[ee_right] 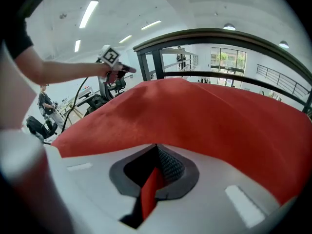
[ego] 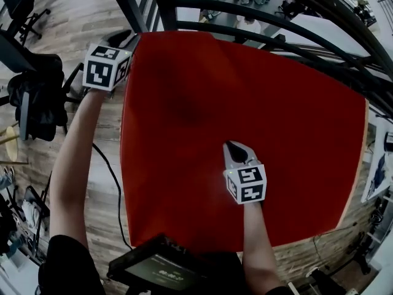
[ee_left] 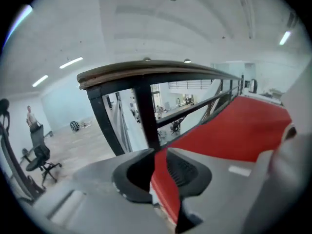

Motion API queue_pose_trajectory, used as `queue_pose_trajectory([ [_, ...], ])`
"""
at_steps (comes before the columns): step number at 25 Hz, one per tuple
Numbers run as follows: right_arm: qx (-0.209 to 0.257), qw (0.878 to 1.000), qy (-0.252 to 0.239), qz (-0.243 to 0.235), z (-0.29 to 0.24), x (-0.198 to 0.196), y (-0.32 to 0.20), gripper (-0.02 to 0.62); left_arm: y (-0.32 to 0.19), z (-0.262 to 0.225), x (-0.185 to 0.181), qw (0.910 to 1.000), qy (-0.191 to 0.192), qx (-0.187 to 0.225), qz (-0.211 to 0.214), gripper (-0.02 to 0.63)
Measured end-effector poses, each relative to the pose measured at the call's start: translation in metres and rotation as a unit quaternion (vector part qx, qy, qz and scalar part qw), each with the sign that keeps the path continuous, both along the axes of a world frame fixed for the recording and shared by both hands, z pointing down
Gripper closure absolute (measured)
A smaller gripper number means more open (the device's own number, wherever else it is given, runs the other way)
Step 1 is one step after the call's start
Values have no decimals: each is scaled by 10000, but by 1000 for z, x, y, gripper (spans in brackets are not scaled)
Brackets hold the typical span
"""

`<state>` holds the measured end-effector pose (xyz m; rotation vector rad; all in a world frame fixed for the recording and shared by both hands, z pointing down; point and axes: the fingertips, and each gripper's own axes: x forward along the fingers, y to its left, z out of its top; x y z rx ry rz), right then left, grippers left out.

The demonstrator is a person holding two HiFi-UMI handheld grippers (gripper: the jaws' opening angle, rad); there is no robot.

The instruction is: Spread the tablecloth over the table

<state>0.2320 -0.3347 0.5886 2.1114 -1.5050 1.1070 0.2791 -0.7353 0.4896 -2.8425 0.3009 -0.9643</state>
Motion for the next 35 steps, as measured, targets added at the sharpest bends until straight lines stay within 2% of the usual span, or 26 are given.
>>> queue_pose_trajectory([
  [1,113,9999,-64,12,-4,0,3,586,32,1,-20,9997,103,-209,77,532],
  [4,627,9979,-58,173,-33,4,22,586,143,7,-75,9952,328,-911,153,533],
  [6,834,9959,-22,360,-50,1,50,586,209,16,-115,9902,397,-1340,-67,600],
  [8,805,9951,62,573,-56,-11,87,586,260,32,-164,9857,261,-1617,-402,600],
  [11,363,9931,440,1021,-52,-37,162,586,321,49,-242,9853,-101,-1546,-724,600],
  [14,-373,9866,577,1480,-21,-68,246,586,373,76,-319,9847,-563,-1424,-830,600],
  [16,-805,9825,517,1596,6,-81,284,586,387,99,-355,9826,-783,-1350,-1005,594],
  [18,-882,9813,505,1634,22,-89,297,584,386,112,-373,9853,-842,-1052,-1054,595],
  [20,-783,9824,550,1606,23,-95,296,586,384,114,-382,9878,-893,-769,-1018,595],
  [23,-565,9871,470,1421,21,-103,288,586,377,106,-388,9884,-773,-534,-1196,595],
  [25,-395,9896,343,1343,17,-103,286,579,372,108,-399,9850,-859,-382,-1449,603],
  [27,-157,9890,438,1402,-1,-85,306,583,378,102,-392,9806,-982,-301,-1669,603],
  [29,113,9841,709,1626,-33,-48,360,583,417,78,-353,9857,-695,-395,-1485,603],
  [31,195,9752,956,1988,-56,0,444,584,492,55,-312,9907,-335,-762,-1077,603],
  [33,93,9645,1062,2414,-57,55,541,586,576,47,-274,9898,-201,-1139,-826,603],
  [35,-169,9537,1098,2795,-41,114,631,586,654,52,-232,9854,-184,-1539,-711,603],
])
